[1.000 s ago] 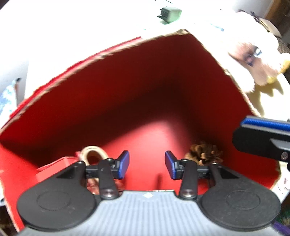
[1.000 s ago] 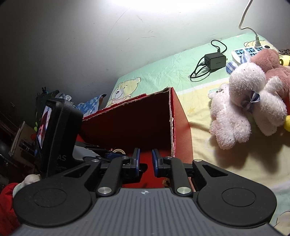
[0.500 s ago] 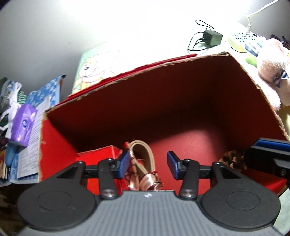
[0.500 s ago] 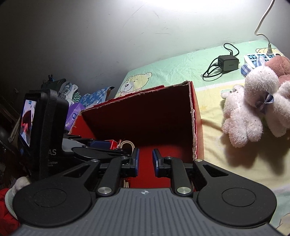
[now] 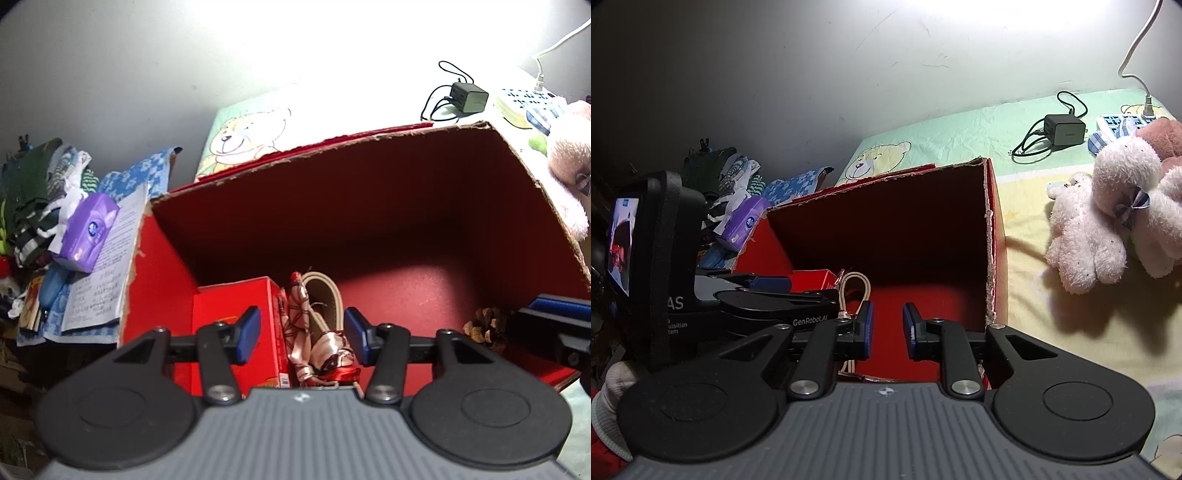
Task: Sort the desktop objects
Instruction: 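Withdraw the open right gripper up out of the red box, then move the open right gripper down to the orange gourd on the table, then close the right gripper around the neck of the orange gourd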
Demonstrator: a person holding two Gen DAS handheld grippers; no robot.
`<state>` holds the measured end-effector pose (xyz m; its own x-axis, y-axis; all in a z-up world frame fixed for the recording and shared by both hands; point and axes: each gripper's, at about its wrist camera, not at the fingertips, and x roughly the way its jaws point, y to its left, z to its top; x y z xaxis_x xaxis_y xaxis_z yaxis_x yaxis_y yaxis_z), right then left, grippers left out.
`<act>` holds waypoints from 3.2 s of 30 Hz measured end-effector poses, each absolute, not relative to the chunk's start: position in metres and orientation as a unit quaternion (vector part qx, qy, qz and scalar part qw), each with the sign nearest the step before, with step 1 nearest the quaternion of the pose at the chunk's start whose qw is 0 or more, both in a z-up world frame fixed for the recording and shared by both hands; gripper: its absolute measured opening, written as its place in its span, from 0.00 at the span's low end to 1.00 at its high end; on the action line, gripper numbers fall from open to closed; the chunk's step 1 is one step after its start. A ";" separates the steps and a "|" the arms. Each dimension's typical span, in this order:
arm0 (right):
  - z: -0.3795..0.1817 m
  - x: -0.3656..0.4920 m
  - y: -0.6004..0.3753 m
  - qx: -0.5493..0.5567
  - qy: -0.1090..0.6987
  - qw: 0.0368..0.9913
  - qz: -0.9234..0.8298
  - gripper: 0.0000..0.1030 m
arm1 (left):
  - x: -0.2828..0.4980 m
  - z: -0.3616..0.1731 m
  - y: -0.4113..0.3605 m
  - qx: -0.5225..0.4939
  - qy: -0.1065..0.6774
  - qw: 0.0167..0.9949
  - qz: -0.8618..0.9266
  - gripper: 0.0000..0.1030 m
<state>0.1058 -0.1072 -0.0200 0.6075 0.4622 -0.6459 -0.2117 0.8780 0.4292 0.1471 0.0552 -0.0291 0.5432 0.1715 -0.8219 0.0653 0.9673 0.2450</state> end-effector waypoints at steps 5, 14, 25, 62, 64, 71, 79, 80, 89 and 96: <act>-0.019 0.100 -0.113 0.154 0.397 0.882 0.200 0.20 | 0.138 -0.022 0.053 0.122 0.467 0.874 0.052 0.57; -0.013 0.087 -0.131 0.156 0.392 0.880 0.218 0.20 | 0.118 -0.011 0.040 0.122 0.451 0.880 0.084 0.59; -0.010 0.073 -0.147 0.162 0.385 0.870 0.261 0.20 | 0.094 0.003 0.037 0.088 0.439 0.886 0.120 0.60; -0.101 0.081 -0.118 0.201 0.534 0.733 0.370 0.24 | -0.006 -0.066 0.041 -0.060 0.501 0.863 -0.019 0.68; -0.104 0.082 -0.116 0.201 0.541 0.728 0.370 0.24 | -0.002 -0.072 0.048 -0.077 0.506 0.859 -0.025 0.68; -0.113 0.088 -0.111 0.210 0.559 0.712 0.370 0.25 | 0.011 -0.086 0.063 -0.108 0.510 0.853 -0.042 0.69; -0.118 0.091 -0.107 0.207 0.572 0.704 0.367 0.30 | 0.020 -0.095 0.059 -0.083 0.518 0.849 -0.062 0.69; -0.118 0.091 -0.108 0.207 0.572 0.704 0.367 0.30 | 0.020 -0.095 0.057 -0.083 0.520 0.848 -0.068 0.69; -0.116 0.086 -0.134 0.203 0.570 0.710 0.360 0.28 | 0.019 -0.094 0.039 -0.058 0.522 0.844 -0.110 0.65; -0.117 0.078 -0.178 0.222 0.573 0.718 0.327 0.28 | 0.014 -0.092 0.011 -0.023 0.521 0.837 -0.163 0.57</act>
